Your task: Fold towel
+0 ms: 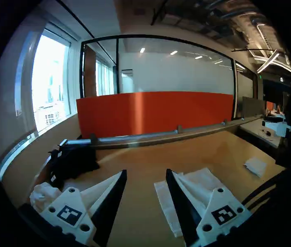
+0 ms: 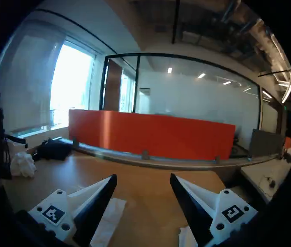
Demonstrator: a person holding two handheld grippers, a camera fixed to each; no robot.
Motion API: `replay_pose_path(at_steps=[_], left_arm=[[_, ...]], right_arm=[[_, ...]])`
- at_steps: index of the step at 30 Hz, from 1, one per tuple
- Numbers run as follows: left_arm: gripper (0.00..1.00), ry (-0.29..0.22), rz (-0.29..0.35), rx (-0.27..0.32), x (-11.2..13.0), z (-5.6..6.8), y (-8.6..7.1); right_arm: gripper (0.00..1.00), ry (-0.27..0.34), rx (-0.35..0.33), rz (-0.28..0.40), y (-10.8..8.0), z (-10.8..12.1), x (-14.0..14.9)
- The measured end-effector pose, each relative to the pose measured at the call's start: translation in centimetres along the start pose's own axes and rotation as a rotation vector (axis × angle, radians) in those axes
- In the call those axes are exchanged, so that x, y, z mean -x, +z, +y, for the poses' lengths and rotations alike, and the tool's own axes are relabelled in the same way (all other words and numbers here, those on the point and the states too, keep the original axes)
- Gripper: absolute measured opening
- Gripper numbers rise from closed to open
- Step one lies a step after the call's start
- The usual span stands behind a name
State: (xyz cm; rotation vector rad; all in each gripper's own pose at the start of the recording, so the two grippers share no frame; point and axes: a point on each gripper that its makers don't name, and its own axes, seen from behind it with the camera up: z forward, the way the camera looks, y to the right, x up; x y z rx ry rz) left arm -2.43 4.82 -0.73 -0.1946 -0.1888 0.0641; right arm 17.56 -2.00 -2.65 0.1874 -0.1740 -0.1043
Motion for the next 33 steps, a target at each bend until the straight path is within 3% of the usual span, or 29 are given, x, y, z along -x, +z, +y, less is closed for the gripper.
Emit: replay_pose_path(at_steps=[5,9,20,33], left_arm=[[0.69,0.020,-0.056,0.086,0.9,1.6,-0.1],[0.69,0.033,-0.078,0.116,1.3,2.2,-0.1],[0.69,0.061,-0.132,0.141,4.4,3.1,0.3],[0.69,0.088,-0.268,0.171,12.6,4.4,1.4]], right_arm=[[1.00,-0.052,-0.098,-0.088,-0.1,-2.4,1.7],[1.00,-0.079,-0.172,-0.138,-0.4,-4.2,2.7],[1.00,-0.112,-0.222,-0.211,-0.2,-5.7,5.7],[1.00,-0.132,-0.273,-0.315,0.1,-7.5,12.6]])
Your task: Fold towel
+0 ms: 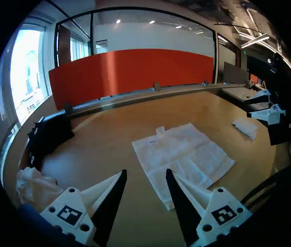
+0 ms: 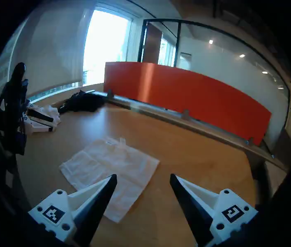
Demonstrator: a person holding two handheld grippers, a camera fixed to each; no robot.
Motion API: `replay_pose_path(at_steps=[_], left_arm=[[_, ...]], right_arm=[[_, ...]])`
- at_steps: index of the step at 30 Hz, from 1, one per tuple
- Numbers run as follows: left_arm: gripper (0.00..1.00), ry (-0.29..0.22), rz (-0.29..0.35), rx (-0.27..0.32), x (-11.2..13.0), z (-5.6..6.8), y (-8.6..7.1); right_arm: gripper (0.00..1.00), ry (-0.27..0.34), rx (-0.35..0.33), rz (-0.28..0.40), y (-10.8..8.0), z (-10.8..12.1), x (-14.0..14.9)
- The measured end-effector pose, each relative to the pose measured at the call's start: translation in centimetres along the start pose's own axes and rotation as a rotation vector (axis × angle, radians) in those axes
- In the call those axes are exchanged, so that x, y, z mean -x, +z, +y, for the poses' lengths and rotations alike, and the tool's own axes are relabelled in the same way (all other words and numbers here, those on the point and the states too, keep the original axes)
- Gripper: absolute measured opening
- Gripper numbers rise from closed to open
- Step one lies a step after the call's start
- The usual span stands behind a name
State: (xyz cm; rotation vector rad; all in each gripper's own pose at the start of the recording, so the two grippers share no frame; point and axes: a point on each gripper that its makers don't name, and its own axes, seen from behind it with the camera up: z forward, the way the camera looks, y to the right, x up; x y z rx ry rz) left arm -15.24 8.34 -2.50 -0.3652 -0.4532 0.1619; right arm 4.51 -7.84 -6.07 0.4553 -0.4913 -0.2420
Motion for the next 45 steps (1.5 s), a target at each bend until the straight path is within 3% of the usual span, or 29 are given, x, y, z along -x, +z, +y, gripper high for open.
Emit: replay_pose_path(at_steps=[11,23,33,45], left_arm=[[0.69,0.014,-0.147,0.041,6.7,1.5,3.1],[0.69,0.035,-0.278,0.112,11.5,4.0,4.9],[0.69,0.027,-0.335,0.153,13.0,5.7,5.5],[0.69,0.053,-0.368,0.152,13.8,5.9,6.0]], right_arm=[[1.00,-0.002,-0.053,-0.126,2.6,-2.6,7.3],[1.00,-0.007,-0.112,-0.242,3.8,-4.5,13.1],[1.00,-0.006,-0.143,-0.286,4.3,-5.3,15.6],[0.91,0.004,-0.168,-0.318,4.8,-5.9,17.2]])
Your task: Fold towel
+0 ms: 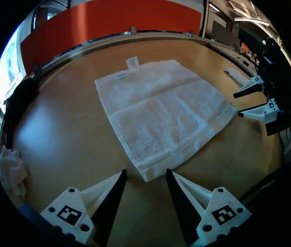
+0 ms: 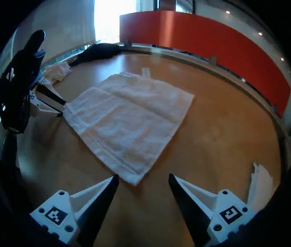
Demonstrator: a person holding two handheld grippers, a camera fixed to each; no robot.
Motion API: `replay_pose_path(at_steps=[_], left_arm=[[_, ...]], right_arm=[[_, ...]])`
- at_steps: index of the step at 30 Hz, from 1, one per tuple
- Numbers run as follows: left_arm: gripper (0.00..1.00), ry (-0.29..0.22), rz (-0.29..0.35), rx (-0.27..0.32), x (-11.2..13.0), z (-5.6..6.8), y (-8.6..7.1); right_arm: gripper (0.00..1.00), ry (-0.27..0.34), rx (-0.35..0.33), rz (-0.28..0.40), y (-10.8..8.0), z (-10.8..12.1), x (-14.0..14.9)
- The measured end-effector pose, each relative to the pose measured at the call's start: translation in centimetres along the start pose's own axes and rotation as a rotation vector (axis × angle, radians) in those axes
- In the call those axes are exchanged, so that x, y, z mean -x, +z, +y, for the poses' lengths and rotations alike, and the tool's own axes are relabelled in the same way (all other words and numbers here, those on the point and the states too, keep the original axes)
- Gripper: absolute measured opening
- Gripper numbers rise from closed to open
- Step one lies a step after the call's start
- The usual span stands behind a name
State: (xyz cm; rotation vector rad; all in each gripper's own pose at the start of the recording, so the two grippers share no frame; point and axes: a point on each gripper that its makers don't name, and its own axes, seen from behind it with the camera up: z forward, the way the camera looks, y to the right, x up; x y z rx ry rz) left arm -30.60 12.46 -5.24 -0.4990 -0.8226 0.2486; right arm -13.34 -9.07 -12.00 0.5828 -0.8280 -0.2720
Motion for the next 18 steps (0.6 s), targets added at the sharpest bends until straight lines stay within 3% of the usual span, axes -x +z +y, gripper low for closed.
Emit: replay_pose_path(at_steps=[10,18], left_arm=[[0.69,0.006,-0.002,-0.017,0.11,0.03,-0.02],[0.68,0.000,-0.006,-0.024,0.07,0.17,-0.03]], right_arm=[[0.70,-0.005,-0.019,-0.005,0.69,-0.31,0.36],[0.63,0.014,-0.034,-0.006,0.95,-0.63,0.36]])
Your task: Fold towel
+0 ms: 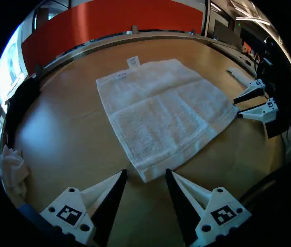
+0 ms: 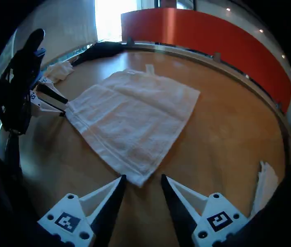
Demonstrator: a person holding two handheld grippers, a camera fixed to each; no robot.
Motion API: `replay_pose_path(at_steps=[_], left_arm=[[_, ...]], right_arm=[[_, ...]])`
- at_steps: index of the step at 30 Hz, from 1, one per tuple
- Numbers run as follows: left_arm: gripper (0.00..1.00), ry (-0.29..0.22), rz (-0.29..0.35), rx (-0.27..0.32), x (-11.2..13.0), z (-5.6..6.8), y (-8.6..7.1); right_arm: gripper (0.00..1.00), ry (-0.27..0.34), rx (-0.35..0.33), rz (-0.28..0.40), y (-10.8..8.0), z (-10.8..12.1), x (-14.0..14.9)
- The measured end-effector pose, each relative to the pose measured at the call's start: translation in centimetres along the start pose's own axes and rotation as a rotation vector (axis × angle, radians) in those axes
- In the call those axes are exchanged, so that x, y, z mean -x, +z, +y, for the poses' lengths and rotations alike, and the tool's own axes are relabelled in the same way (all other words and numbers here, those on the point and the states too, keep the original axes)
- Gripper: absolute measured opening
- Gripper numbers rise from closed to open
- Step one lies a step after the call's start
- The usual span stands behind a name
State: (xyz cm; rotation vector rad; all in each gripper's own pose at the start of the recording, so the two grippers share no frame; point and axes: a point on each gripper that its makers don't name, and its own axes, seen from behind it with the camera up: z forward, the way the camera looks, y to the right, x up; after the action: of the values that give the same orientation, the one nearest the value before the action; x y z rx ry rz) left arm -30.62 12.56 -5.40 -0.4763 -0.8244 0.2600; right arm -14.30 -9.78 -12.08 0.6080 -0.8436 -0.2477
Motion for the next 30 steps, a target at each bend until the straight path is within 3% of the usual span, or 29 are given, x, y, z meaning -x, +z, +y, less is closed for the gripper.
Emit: replay_pose_path(at_steps=[9,15,18,22,30], left_arm=[[0.57,0.005,-0.005,0.000,-0.1,0.1,0.1],[0.50,0.006,-0.004,-0.002,-0.1,0.1,0.1],[0.38,0.008,-0.004,-0.004,-0.1,0.1,0.2],[0.35,0.007,-0.006,0.000,-0.2,0.2,0.2],[0.14,-0.005,-0.008,0.003,-0.3,0.3,0.3]], right_arm=[[0.44,0.003,0.014,-0.005,0.0,0.5,0.0],[0.26,0.013,0.013,-0.011,0.1,0.6,0.0],[0.22,0.014,0.010,-0.013,0.1,0.5,0.0],[0.19,0.013,-0.001,-0.018,0.1,0.1,0.0],[0.15,0.015,-0.043,-0.030,-0.1,-1.3,0.2]])
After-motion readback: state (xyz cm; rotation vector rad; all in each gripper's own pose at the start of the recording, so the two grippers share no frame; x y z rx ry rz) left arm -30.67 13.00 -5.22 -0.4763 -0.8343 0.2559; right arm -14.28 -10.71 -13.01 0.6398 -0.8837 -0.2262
